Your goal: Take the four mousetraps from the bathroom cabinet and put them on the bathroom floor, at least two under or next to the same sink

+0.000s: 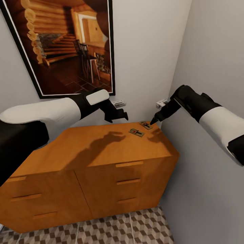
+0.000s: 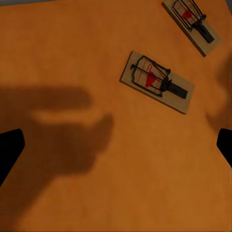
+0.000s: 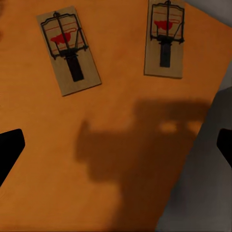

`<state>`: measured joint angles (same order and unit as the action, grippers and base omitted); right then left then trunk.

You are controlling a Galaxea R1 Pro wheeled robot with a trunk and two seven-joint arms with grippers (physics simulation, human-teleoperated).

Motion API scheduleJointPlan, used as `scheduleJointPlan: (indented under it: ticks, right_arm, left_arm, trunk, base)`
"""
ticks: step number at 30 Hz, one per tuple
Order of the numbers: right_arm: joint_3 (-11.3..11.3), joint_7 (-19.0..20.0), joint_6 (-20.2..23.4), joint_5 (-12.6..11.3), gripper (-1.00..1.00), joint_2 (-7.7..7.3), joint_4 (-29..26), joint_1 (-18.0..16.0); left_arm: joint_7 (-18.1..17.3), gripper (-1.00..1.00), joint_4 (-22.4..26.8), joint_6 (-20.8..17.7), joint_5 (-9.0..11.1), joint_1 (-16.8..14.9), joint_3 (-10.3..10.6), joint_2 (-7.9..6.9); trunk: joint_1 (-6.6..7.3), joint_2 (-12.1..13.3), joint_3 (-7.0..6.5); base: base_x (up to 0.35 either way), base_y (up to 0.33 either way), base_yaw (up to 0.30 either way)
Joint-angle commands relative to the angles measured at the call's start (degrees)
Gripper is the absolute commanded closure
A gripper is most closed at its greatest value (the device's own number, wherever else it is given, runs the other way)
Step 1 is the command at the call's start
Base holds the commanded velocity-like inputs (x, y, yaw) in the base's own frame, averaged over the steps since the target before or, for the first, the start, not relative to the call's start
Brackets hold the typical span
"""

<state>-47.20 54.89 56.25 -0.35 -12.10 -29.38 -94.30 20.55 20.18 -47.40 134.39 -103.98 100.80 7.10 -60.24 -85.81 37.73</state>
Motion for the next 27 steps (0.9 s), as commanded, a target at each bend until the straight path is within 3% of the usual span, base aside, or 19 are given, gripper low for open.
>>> scheduleJointPlan:
  ticks: [1,7,19,27]
  right_arm:
    - [-0.29,0.67,0.21,0.27,-1.00,-0.06,-0.12,-0.13]
    - [-0.22,2.38,0.18,1.12,-1.00,0.01,-0.10,-0.31]
    - [-0.29,3.15,0.17,1.21,-1.00,0.13,-0.97,-0.30]
    - [2.29,3.58,-1.65,0.71,-1.00,2.73,1.12,1.21]
  left_arm:
    - [0.45,-1.00,0.13,0.01,0.61,-0.08,0.19,0.03]
    - [0.45,-1.00,0.97,0.02,0.61,-0.08,-0.29,0.02]
    - [0.50,-1.00,1.35,-0.03,0.61,-0.08,-3.21,-0.19]
    - [1.01,-1.00,1.71,0.03,0.56,2.52,-2.95,-0.43]
  trunk:
    - [0.00,-0.03,0.06]
    - [0.00,-0.03,0.06]
    - [0.00,-0.03,0.06]
    - [0.00,-0.03,0.06]
  base:
    - [0.056,-0.028,0.000]
    - [0.168,-0.108,0.000]
    - [0.166,-0.077,0.000]
    - [0.000,0.000,0.000]
